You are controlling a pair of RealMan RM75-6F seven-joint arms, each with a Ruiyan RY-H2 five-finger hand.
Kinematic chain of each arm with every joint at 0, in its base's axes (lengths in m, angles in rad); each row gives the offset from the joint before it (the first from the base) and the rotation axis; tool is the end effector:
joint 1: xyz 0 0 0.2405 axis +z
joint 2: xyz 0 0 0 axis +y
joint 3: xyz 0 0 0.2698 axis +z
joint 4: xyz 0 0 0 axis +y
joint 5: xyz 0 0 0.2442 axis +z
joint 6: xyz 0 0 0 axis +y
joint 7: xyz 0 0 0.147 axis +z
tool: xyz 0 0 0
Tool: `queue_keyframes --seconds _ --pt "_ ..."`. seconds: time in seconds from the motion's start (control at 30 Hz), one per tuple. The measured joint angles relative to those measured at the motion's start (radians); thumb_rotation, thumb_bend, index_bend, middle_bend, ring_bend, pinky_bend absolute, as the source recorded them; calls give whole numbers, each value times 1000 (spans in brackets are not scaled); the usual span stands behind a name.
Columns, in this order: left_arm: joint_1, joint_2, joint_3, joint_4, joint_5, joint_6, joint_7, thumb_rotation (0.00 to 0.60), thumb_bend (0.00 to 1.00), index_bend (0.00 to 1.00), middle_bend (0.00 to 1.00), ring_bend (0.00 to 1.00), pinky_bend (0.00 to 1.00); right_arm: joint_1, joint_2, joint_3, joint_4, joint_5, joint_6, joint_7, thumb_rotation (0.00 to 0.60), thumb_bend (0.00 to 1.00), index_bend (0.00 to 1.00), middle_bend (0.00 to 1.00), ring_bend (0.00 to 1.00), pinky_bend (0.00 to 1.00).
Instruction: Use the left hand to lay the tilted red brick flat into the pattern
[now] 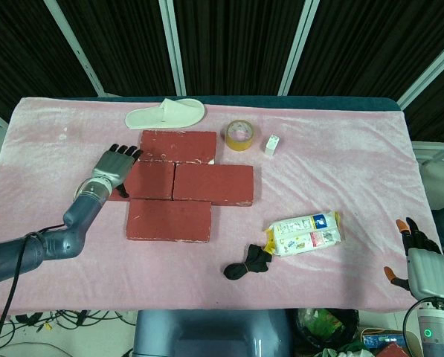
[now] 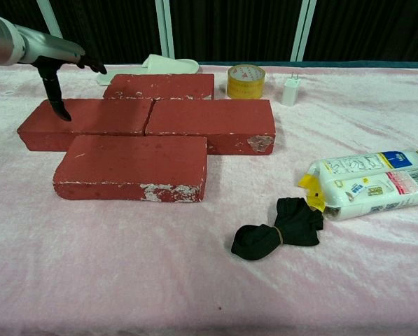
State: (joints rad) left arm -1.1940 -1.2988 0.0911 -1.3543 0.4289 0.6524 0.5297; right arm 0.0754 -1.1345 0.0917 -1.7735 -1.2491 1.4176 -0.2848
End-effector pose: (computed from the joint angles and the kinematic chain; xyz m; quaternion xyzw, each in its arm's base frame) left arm -0.1785 0.4687 0.0304 -0.7726 -0.3663 -0.1452 0.4979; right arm -0.3319 -0.1875 0.1182 0.5573 -0.4338 0.2947 0.6437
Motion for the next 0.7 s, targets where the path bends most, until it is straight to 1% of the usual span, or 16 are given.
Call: queue_keyframes --seconds 0.1,0.23,0.33,0.43,0.47,0.53,0.57,0.67,0.7 --pt "38 54 0 -52 65 32 -33 600 0 2 52 0 0 0 -1 -1 0 -2 2 -2 600 153 75 7 125 200" --pt "113 127 -6 -127 195 92 -117 600 0 74 66 0 0 1 -3 -1 3 -3 4 -9 600 153 76 7 125 200" --pt "199 174 -7 -181 340 183 -214 600 0 42 64 0 0 1 -5 1 4 -2 5 -12 600 153 75 7 124 200" --pt "316 214 8 -224 517 322 -317 600 0 25 56 0 0 0 -6 4 6 -2 13 -14 600 154 75 7 125 200" --pt "372 228 20 -239 588 387 -356 600 0 24 53 0 0 0 -6 4 7 -2 14 -14 600 154 75 7 125 200" --pt "460 246 40 -257 688 487 -416 600 0 22 49 0 0 0 -6 4 8 -3 15 -16 600 154 75 7 125 200" --pt "519 255 55 -265 750 553 -457 600 0 22 49 0 0 0 -7 5 8 -3 16 -16 600 154 75 7 125 200" --pt "660 266 95 -267 888 700 -572 600 0 22 49 0 0 -1 -8 3 6 -7 19 -16 600 155 76 7 125 200" --pt "696 268 106 -264 922 734 -608 600 0 22 48 0 0 -1 -8 3 5 -8 19 -17 600 154 76 7 125 200"
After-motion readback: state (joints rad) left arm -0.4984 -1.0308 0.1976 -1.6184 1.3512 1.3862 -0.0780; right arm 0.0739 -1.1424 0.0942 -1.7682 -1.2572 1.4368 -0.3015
